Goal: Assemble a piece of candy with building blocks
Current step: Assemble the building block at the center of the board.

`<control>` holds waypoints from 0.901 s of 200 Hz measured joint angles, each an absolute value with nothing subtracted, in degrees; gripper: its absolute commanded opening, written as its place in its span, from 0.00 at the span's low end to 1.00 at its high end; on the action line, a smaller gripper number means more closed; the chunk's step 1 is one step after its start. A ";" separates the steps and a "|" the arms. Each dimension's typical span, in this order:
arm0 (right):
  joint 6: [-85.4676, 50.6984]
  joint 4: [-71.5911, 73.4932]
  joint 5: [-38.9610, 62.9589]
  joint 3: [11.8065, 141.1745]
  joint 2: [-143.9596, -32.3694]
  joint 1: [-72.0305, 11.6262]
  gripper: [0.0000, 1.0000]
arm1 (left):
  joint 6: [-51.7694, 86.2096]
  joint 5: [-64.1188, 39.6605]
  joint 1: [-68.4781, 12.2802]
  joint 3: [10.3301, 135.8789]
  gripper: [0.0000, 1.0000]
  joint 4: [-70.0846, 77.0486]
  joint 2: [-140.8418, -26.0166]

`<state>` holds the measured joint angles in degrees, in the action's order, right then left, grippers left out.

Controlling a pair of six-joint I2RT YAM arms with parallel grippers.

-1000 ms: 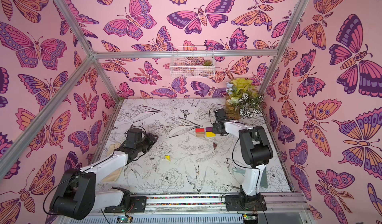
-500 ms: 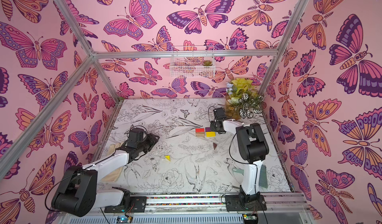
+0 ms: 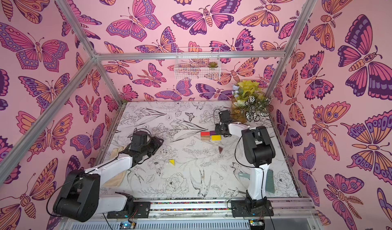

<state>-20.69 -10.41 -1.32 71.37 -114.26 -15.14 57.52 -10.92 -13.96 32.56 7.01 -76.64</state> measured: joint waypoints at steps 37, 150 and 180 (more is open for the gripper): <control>-20.51 -10.46 -1.43 70.11 -112.79 -15.14 0.15 | 57.49 -10.92 -13.98 32.77 0.54 7.01 -77.10; -21.17 -12.47 -5.10 64.69 -108.95 -15.14 0.14 | 57.49 -10.92 -14.28 32.88 0.54 6.98 -77.17; -21.93 -11.29 -3.97 63.77 -108.44 -15.14 0.14 | 57.49 -10.92 -14.28 32.88 0.54 6.98 -77.62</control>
<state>-21.93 -11.29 -3.97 63.77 -108.44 -15.14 57.49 -10.92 -14.28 32.88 6.98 -77.62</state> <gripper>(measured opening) 0.145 0.540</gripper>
